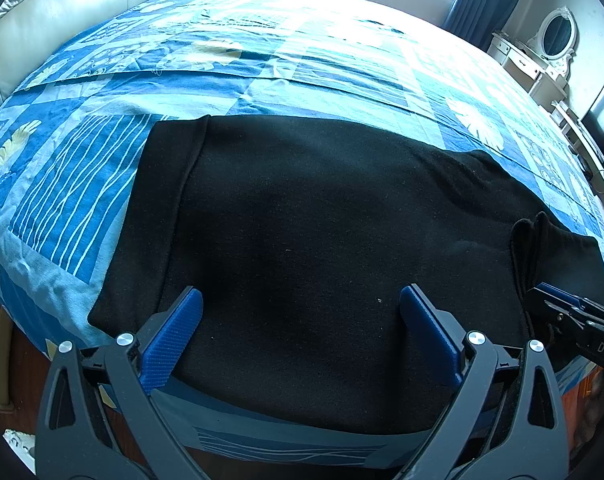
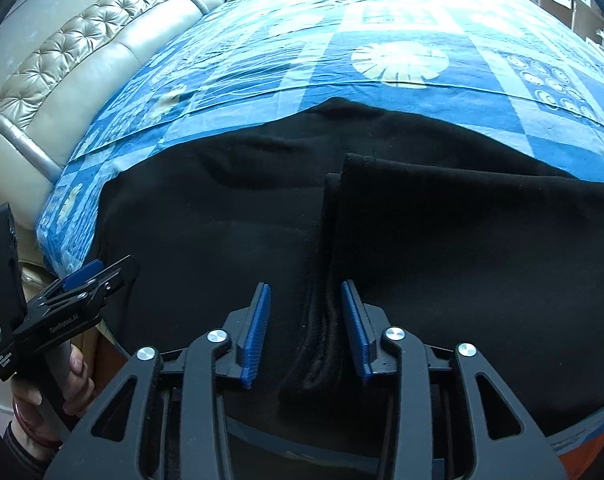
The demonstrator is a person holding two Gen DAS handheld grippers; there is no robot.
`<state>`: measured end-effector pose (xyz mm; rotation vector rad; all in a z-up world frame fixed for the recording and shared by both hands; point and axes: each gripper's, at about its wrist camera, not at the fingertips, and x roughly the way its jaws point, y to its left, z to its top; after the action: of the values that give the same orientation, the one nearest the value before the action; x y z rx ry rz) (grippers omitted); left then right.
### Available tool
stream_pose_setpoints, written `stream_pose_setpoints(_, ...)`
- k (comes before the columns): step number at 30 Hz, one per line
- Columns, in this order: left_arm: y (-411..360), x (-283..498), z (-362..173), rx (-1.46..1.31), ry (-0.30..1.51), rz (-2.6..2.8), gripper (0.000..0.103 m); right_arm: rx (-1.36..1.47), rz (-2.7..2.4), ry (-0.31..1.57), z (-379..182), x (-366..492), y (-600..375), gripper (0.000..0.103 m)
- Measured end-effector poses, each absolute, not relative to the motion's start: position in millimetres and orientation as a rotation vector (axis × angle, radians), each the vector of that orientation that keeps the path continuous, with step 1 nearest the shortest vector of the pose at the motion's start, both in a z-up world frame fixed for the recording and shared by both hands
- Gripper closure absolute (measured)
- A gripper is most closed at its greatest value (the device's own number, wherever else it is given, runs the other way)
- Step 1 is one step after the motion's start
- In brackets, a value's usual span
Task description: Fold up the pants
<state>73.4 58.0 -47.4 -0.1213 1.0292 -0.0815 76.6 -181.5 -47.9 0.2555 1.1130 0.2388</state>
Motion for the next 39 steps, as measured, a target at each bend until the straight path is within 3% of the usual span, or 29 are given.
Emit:
stream_pose_setpoints(12,59.2,74.0,-48.4,-0.140,1.037,-0.090,0.004,0.271,0.567,1.140,-23.1,79.7,-173.7,0.058)
stream_pose_setpoints(17,61.8,74.6,-47.8,-0.161,1.041,-0.095,0.004,0.301,0.671,1.054,6.4,141.6,-203.0,0.058)
stream_pose_setpoints(21,60.3,74.3,-49.2,-0.148,1.041,-0.095,0.004,0.269,0.545,1.131,-26.4,223.0,-232.1,0.058)
stream_pose_setpoints(26,61.0,74.3,-49.9,-0.151,1.041,-0.098,0.004,0.324,0.616,1.280,-75.8,266.7,-233.4,0.058)
stream_pose_setpoints(28,61.1,74.3,-50.1,-0.153,1.041,-0.099,0.003,0.278,0.653,1.277,-79.6,265.9,-225.5,0.071)
stream_pose_setpoints(29,61.0,74.3,-50.0,-0.152,1.041,-0.100,0.003,0.263,0.681,1.281,-80.5,265.0,-221.0,0.091)
stream_pose_setpoints(39,60.1,73.7,-52.3,-0.138,1.035,-0.108,0.003,0.328,0.630,1.243,-76.1,269.2,-230.9,0.091)
